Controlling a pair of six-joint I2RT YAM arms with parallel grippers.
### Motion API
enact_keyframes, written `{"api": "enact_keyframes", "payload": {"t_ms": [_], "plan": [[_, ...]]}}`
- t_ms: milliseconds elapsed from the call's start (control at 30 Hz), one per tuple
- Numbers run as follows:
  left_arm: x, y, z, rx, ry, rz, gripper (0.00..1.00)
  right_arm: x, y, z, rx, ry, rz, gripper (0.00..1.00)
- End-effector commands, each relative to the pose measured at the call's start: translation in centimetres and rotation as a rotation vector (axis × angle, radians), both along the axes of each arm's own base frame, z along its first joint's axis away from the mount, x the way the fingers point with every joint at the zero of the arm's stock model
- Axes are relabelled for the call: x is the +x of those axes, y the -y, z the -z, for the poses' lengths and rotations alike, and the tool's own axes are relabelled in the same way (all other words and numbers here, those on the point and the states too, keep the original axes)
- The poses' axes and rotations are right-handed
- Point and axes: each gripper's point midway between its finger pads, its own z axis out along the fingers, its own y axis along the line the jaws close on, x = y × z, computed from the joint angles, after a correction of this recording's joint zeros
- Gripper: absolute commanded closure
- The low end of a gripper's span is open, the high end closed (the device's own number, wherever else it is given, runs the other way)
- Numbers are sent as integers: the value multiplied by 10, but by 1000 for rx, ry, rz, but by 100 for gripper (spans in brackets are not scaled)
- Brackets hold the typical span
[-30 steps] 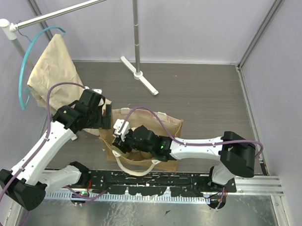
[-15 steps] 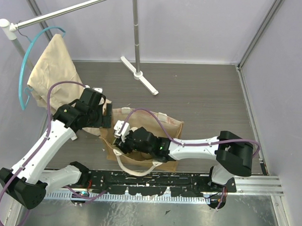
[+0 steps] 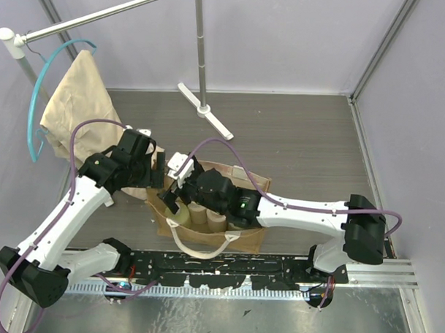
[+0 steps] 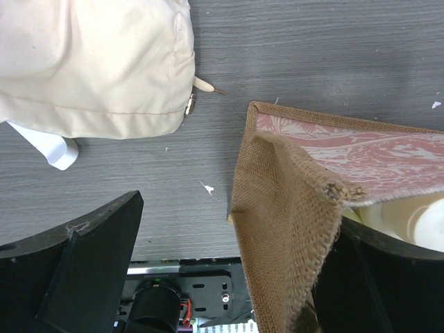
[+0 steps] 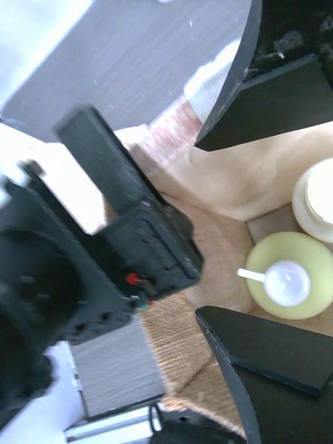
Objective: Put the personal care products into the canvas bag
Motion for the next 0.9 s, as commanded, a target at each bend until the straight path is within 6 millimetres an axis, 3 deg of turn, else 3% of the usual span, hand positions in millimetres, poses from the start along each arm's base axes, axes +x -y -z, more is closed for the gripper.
{"api": "enact_keyframes", "payload": {"t_ms": [0, 167, 200, 467, 633, 767, 867], "plan": [[7, 4, -10, -18, 30, -2, 2, 16, 19, -87, 107, 86, 104, 0], [10, 7, -20, -35, 52, -3, 2, 40, 44, -125, 50, 117, 207, 0], [12, 8, -28, -52, 72, -3, 2, 56, 59, -135, 24, 112, 258, 0], [10, 21, -69, -171, 184, 50, 2, 118, 132, -144, -9, 53, 441, 0], [16, 32, -107, -267, 297, 69, 2, 155, 174, -149, -13, 50, 538, 0], [37, 15, -134, -224, 422, -35, 2, 185, 213, -146, -18, 46, 661, 0], [56, -12, -145, -92, 496, -149, 2, 208, 247, -132, -35, 14, 748, 0]]}}
